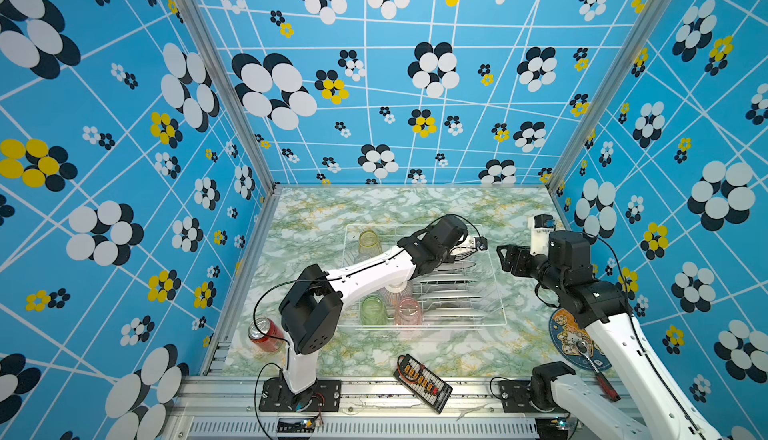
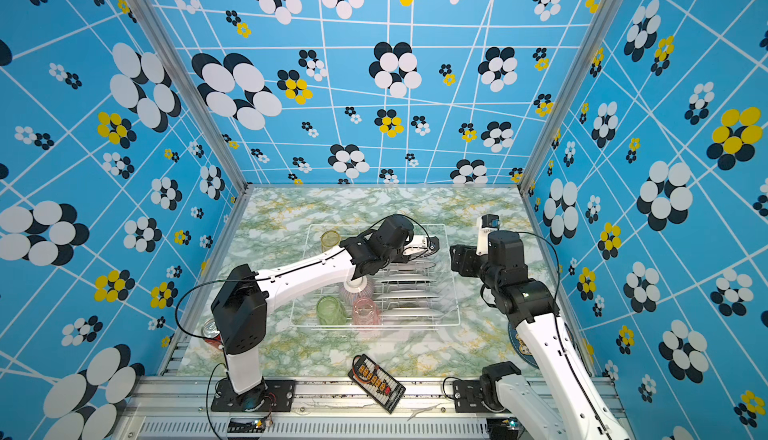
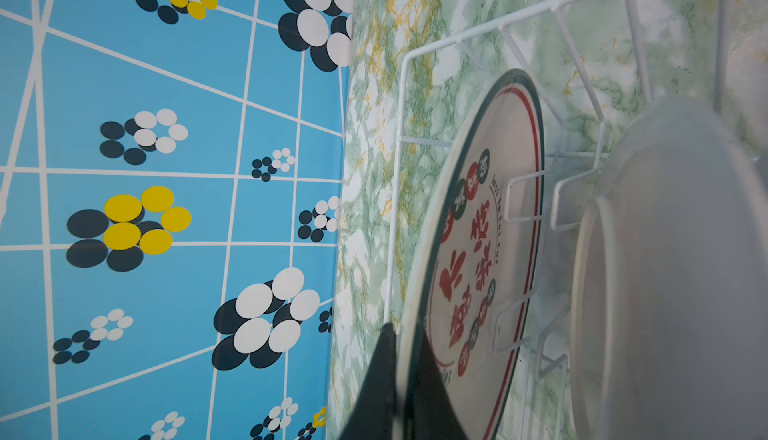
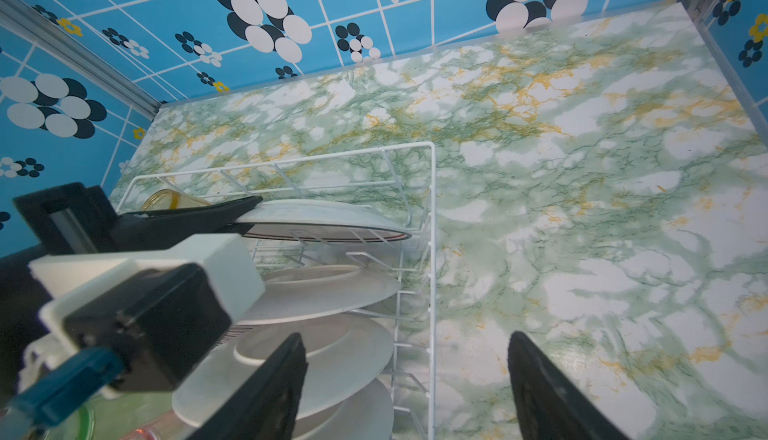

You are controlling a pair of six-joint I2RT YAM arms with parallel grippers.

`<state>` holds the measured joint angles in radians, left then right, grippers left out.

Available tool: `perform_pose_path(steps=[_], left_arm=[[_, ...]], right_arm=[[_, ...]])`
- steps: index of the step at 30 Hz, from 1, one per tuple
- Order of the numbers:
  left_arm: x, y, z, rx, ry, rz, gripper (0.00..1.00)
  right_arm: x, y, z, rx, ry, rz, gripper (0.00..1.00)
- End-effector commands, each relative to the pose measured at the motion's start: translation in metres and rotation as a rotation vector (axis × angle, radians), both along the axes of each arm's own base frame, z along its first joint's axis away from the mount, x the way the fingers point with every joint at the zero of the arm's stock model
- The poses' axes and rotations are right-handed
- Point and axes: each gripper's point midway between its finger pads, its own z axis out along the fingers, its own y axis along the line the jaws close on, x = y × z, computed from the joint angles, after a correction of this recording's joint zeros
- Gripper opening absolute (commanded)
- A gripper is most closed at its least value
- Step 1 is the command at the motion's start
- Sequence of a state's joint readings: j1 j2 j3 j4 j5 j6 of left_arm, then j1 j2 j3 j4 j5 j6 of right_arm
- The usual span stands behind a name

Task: Unload the mixed dishes from the dish rack
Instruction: 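Close the left gripper on the red-lettered plate's rim, then lift the red-lettered plate out of the rack with the left gripper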

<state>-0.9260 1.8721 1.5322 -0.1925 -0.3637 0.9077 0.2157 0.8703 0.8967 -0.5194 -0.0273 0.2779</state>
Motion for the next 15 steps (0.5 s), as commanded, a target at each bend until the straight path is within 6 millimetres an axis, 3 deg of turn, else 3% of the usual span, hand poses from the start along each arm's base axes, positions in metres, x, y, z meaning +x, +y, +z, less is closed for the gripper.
perform_pose_path(steps=[1,9,15], left_arm=[[0.016,0.014,0.105,-0.244,-0.216,0.102,0.00],[0.010,0.035,0.157,-0.398,-0.240,0.153,0.00],[0.004,0.074,0.192,-0.694,0.021,0.212,0.00]], right_arm=[[0.006,0.000,-0.001,0.013,-0.019,-0.024,0.78],[0.007,0.002,0.000,0.027,-0.025,-0.017,0.78],[0.007,0.024,0.009,0.114,-0.050,0.083,0.76]])
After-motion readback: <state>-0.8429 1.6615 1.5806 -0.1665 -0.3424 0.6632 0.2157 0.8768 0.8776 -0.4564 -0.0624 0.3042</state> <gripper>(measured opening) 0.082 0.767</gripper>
